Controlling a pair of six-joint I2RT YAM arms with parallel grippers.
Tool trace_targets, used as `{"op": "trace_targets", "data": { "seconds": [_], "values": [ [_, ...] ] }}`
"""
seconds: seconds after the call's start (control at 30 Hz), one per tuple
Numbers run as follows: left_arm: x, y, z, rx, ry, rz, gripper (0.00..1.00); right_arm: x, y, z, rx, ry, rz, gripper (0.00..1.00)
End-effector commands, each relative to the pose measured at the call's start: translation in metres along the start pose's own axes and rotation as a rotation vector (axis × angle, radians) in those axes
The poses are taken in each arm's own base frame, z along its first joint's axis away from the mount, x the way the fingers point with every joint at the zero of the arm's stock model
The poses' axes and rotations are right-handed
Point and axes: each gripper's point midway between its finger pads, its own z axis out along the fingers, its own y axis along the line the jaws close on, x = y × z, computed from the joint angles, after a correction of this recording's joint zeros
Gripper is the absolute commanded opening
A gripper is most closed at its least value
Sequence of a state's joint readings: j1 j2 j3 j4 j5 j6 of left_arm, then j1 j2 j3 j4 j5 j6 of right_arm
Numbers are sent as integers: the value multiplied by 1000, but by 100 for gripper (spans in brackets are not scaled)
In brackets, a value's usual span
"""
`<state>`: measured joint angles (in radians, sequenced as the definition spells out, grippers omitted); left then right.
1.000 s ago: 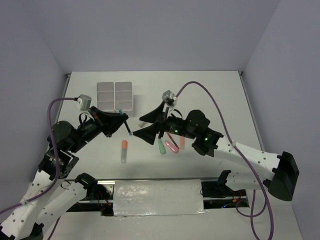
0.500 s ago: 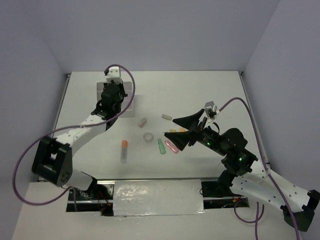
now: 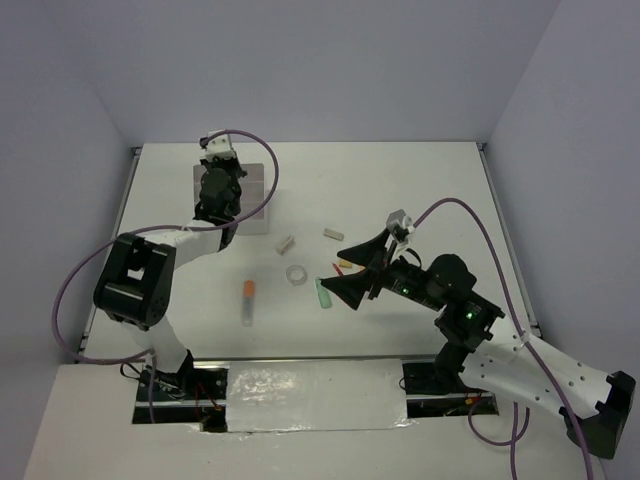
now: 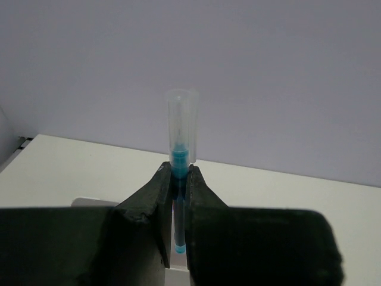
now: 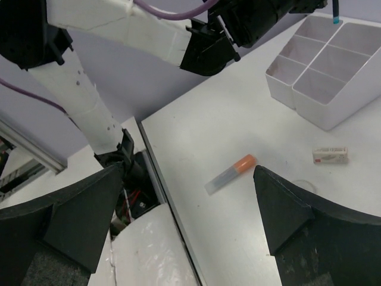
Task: Sort the stationery into containers
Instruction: Place the pen in the storage box.
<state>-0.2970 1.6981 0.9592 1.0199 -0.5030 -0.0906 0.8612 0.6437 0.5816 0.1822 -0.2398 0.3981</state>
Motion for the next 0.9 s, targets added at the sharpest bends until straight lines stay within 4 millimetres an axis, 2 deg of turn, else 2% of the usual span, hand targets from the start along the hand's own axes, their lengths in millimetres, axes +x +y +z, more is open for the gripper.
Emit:
{"op": "trace_targets", "data": {
  "seconds": [0.0,0.17,0.2,0.3,0.4,0.5,0.53,0.6,0.63,0.7,0.73,0.87],
  "values": [
    [-11,-11,14,37,-87,-65,0,-10,6,4,-22,-19,-39,100],
    [13,-11,19,37,-60,-74,0,-8,5,11,-30,-3,-48,100],
    [12,-11,20,41,-74,-81,1,-5,5,13,-38,10,-49,100],
    [28,-10,26,40,-51,-78,3,-4,4,15,-38,18,-50,100],
    [34,-7,26,40,-35,-86,5,-2,3,13,-32,17,-48,100],
    [42,-4,22,29,-22,-93,34,-1,1,14,-24,19,-49,100],
    [42,-3,21,26,-23,-93,52,-1,1,14,-24,20,-49,100],
    [46,-1,20,14,-9,-97,64,1,1,15,-26,26,-46,100],
    [48,-1,19,15,5,-92,76,1,1,15,-27,25,-46,100],
    [46,-2,19,20,11,-94,83,3,-1,16,-21,29,-43,100],
    [39,-2,18,26,2,-100,88,4,-2,16,-18,29,-43,100],
    [12,1,13,14,-23,-136,91,7,-10,18,18,35,-36,100]
  ]
}}
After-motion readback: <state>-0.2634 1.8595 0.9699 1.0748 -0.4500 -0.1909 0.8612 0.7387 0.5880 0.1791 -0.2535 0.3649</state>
